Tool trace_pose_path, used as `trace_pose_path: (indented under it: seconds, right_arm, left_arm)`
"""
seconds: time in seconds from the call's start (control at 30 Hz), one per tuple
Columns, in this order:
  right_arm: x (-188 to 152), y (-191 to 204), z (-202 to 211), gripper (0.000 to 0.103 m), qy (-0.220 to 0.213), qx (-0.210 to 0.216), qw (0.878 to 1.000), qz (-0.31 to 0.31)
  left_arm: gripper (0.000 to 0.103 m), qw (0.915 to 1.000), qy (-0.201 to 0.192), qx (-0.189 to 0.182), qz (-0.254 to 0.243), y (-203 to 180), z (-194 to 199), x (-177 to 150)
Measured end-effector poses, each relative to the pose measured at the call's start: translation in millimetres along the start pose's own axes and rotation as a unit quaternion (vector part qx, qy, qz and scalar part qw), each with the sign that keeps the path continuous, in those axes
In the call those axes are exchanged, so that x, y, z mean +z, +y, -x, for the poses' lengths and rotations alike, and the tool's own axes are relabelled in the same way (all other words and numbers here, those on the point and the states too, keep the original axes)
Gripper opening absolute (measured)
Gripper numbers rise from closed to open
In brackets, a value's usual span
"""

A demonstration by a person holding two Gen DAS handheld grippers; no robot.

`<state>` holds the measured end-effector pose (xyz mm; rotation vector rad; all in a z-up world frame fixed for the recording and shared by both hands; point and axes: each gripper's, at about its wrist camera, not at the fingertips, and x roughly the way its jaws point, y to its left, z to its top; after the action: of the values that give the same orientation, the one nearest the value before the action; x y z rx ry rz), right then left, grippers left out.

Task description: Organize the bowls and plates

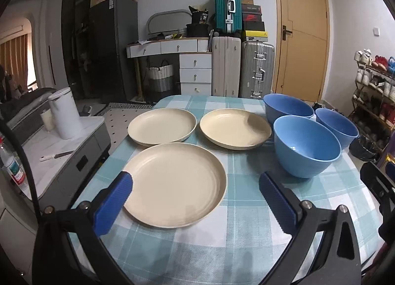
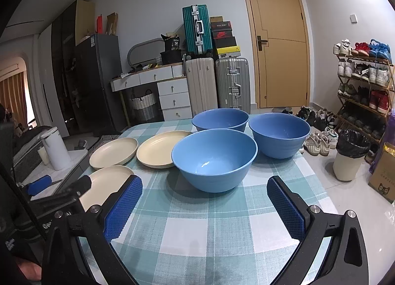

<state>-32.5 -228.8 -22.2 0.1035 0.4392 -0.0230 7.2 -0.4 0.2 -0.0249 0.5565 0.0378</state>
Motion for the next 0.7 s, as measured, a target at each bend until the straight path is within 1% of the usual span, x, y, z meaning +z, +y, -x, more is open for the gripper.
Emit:
trace_pose_path:
  seconds: [0.1, 0.23, 0.33, 0.37, 0.43, 0.53, 0.63, 0.7]
  right_arm:
    - [1.0, 1.3, 1.6, 0.103, -0.004, 0.0, 1.0, 0.001]
    - [1.9, 3.0, 5.0, 0.103, -0.01, 0.0, 1.0, 0.009]
    - [2.1, 2.1, 3.9, 0.103, -0.012, 0.002, 1.0, 0.008]
    - [2.2, 1.8, 4.2, 0.103, -0.013, 0.005, 1.0, 0.007]
    - [1.6, 1.0, 5.3, 0.103, -0.015, 0.007, 1.0, 0.004]
    - [0.6, 2.0, 6.8, 0.103, -0.019, 0.006, 1.0, 0.006]
    - [-0.1, 2.6, 6.6, 0.103, -0.018, 0.006, 1.0, 0.006]
    - [-0.5, 2.8, 7.1, 0.103, -0.018, 0.007, 1.0, 0.006]
  left_arm:
    - [0.103, 0.9998, 0.003, -0.018, 0.012, 3.3, -0.5, -0.5]
    - [0.102, 0.9994, 0.016, -0.026, 0.017, 4.3, -4.9, -3.7]
    - [0.102, 0.9992, 0.018, -0.034, 0.015, 3.9, -3.4, -4.5]
    - [0.101, 0.9988, 0.014, -0.043, 0.018, 4.2, -1.8, -4.6]
    - [0.093, 0.9982, 0.01, -0.055, 0.02, 4.4, 0.4, -3.9]
    - [0.093, 0.9978, 0.01, -0.062, 0.02, 5.0, 0.9, -2.8]
    - [0.093, 0.9977, 0.016, -0.062, 0.02, 5.5, -0.8, -3.7]
    - [0.093, 0.9977, 0.012, -0.064, 0.02, 5.5, 0.3, -3.8]
